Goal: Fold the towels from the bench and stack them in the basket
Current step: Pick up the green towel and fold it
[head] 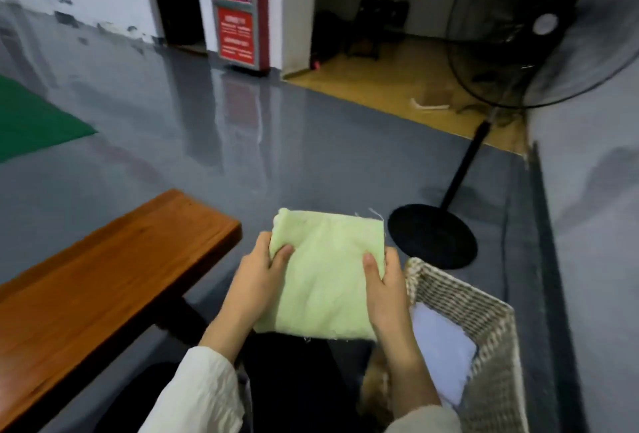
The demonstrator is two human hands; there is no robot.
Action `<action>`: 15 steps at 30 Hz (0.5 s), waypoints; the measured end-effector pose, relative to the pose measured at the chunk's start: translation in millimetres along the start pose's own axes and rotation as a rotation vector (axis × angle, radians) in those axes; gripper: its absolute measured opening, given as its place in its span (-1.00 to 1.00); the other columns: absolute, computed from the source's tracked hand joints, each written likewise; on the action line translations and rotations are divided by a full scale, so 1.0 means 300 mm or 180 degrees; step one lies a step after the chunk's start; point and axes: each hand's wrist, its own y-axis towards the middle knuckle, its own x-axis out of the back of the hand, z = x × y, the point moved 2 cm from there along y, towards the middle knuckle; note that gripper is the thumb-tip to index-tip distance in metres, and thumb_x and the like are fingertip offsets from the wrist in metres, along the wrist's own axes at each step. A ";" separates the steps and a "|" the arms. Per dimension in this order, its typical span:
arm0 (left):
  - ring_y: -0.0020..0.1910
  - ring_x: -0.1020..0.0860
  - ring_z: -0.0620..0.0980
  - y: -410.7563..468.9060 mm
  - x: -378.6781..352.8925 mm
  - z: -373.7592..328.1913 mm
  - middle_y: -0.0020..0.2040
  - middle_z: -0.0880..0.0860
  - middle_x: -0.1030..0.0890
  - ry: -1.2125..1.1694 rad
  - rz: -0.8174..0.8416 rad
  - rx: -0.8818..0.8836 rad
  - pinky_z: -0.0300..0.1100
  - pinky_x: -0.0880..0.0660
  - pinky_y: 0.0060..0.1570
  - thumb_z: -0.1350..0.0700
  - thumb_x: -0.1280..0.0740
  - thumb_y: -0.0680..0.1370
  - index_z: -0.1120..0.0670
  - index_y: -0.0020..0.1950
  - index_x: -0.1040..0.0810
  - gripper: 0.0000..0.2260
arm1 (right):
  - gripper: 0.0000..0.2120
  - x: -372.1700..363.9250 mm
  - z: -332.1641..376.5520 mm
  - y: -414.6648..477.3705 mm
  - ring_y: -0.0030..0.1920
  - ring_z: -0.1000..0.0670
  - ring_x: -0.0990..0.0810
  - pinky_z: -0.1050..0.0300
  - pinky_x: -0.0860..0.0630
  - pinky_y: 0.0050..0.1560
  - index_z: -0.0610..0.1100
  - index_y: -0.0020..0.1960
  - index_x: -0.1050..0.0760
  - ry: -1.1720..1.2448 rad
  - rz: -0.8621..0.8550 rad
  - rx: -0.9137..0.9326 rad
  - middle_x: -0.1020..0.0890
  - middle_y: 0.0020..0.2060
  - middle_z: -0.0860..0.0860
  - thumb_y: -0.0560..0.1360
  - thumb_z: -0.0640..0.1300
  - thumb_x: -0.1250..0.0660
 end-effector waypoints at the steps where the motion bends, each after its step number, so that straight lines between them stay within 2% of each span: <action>1: -0.16 -0.52 0.03 0.008 -0.064 -0.029 -0.16 0.02 -0.56 -0.0020 0.0159 -0.0058 -0.11 -0.33 -0.31 -0.08 -0.21 0.60 0.03 -0.04 -0.34 -0.81 | -0.88 0.066 -0.017 -0.003 -0.09 0.25 -0.57 0.17 -0.53 -0.04 -0.01 0.12 -0.38 -0.0007 -0.0153 -0.0052 -0.57 -0.05 0.16 0.63 -0.03 -0.14; 3: -0.19 -0.53 -0.01 0.011 -0.191 -0.087 -0.16 0.02 -0.56 -0.0053 0.0468 -0.0184 -0.14 -0.35 -0.32 -0.08 -0.20 0.60 0.05 -0.03 -0.34 -0.79 | -0.75 0.188 -0.071 -0.011 0.11 0.13 -0.55 0.02 -0.48 0.16 -0.01 0.25 -0.37 -0.0057 -0.0443 -0.0219 -0.57 0.11 0.12 0.63 0.04 -0.13; 4: -0.20 -0.53 -0.03 0.005 -0.246 -0.113 -0.17 0.02 -0.56 -0.0049 0.0606 -0.0240 -0.15 -0.36 -0.33 -0.08 -0.20 0.61 0.06 -0.02 -0.35 -0.79 | -0.70 0.241 -0.093 -0.018 0.17 0.04 -0.54 0.05 -0.45 0.19 -0.01 0.30 -0.34 -0.0082 -0.0582 -0.0340 -0.56 0.15 0.12 0.62 0.06 -0.12; 7: -0.22 -0.52 -0.02 -0.026 -0.410 -0.188 -0.19 0.03 -0.56 -0.0091 0.0982 -0.0430 -0.14 -0.37 -0.32 -0.06 -0.20 0.61 0.05 -0.04 -0.34 -0.81 | -0.63 0.397 -0.159 -0.056 0.22 -0.06 -0.51 0.18 -0.39 0.12 -0.01 0.41 -0.28 -0.0167 -0.1001 -0.0563 -0.49 0.08 0.11 0.63 0.04 -0.11; 9: -0.22 -0.52 0.02 -0.049 -0.507 -0.227 -0.18 0.05 -0.55 -0.0075 0.1230 -0.0532 -0.10 -0.36 -0.33 -0.06 -0.19 0.61 0.01 -0.06 -0.32 -0.83 | -0.57 0.485 -0.177 -0.094 0.21 0.06 -0.47 0.35 -0.31 0.10 -0.06 0.47 -0.21 -0.0174 -0.1214 -0.0652 -0.42 0.12 0.14 0.63 0.01 -0.10; 11: -0.22 -0.53 0.03 -0.074 -0.592 -0.258 -0.18 0.06 -0.55 -0.0055 0.1438 -0.0634 -0.09 -0.38 -0.31 -0.06 -0.19 0.61 0.01 -0.06 -0.31 -0.83 | -0.60 0.554 -0.208 -0.123 0.15 0.20 -0.44 0.47 -0.27 0.08 -0.03 0.46 -0.21 -0.0077 -0.1364 -0.0726 -0.39 0.14 0.23 0.64 -0.02 -0.10; 13: -0.23 -0.52 0.04 -0.092 -0.666 -0.276 -0.19 0.07 -0.55 -0.0023 0.1601 -0.0719 -0.07 -0.40 -0.29 -0.06 -0.18 0.62 0.02 -0.06 -0.31 -0.82 | -0.54 0.606 -0.247 -0.143 0.30 0.12 -0.38 0.32 -0.25 0.28 -0.04 0.51 -0.16 -0.0082 -0.1467 -0.0866 -0.36 0.27 0.20 0.64 0.02 -0.10; 15: -0.24 -0.52 0.06 -0.098 -0.731 -0.276 -0.21 0.08 -0.55 0.0119 0.1715 -0.0760 -0.05 -0.41 -0.27 -0.08 -0.16 0.62 0.00 -0.10 -0.26 -0.80 | -0.48 0.638 -0.297 -0.145 0.37 -0.01 -0.37 0.01 -0.30 0.40 -0.03 0.52 -0.15 -0.0177 -0.1570 -0.0961 -0.38 0.40 0.05 0.62 0.12 -0.09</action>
